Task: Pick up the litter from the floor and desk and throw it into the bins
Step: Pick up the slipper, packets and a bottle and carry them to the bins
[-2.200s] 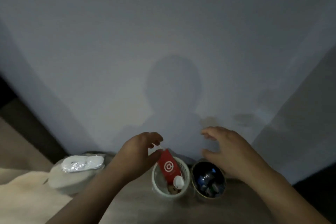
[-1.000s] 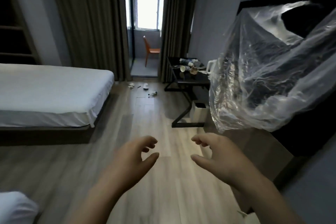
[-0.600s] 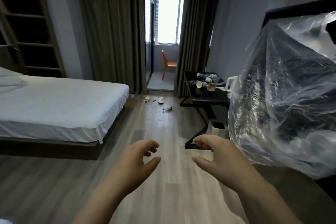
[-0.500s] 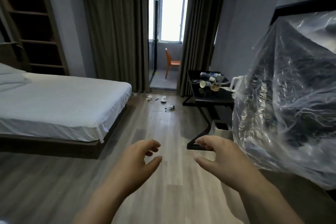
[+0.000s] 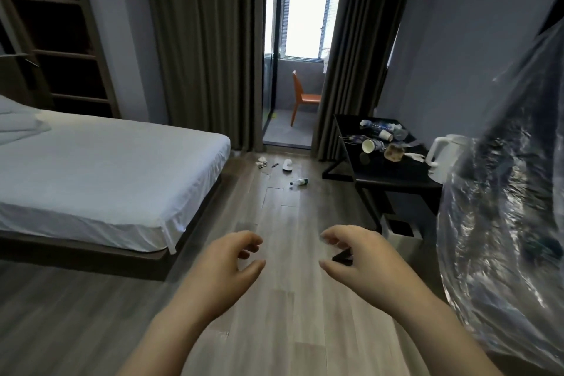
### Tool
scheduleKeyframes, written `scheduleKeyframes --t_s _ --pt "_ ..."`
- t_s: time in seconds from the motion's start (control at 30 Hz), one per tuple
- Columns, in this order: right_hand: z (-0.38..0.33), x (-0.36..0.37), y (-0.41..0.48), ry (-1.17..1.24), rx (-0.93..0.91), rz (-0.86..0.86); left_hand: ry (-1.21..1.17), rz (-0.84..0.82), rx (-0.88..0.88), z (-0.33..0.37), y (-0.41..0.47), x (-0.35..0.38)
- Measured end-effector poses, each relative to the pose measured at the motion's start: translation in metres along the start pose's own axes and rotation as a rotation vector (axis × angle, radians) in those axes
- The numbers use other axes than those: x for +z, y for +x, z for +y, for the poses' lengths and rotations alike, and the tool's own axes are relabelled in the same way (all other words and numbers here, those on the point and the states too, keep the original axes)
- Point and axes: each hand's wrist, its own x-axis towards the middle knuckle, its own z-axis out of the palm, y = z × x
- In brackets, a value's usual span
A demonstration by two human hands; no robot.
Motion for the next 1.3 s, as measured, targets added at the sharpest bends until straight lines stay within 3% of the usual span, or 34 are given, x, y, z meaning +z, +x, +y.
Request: scheduleKeyframes --t_s 0.37,0.97,1.3 --pt "0.006 0.037 0.168 0.003 0.079 -0.055 0.002 -0.058 -0.022 -0.077 0.158 -0.021" --pt "0.151 0.04 0.494 0.088 0.057 -0.094 0.06 -0.082 -0.052 -0.122 0.489 0.034" --pt "0.191 0.075 0.672 0.096 0.122 -0.109 0.015 -0.107 -0.068 -0.206 0.668 0.048"
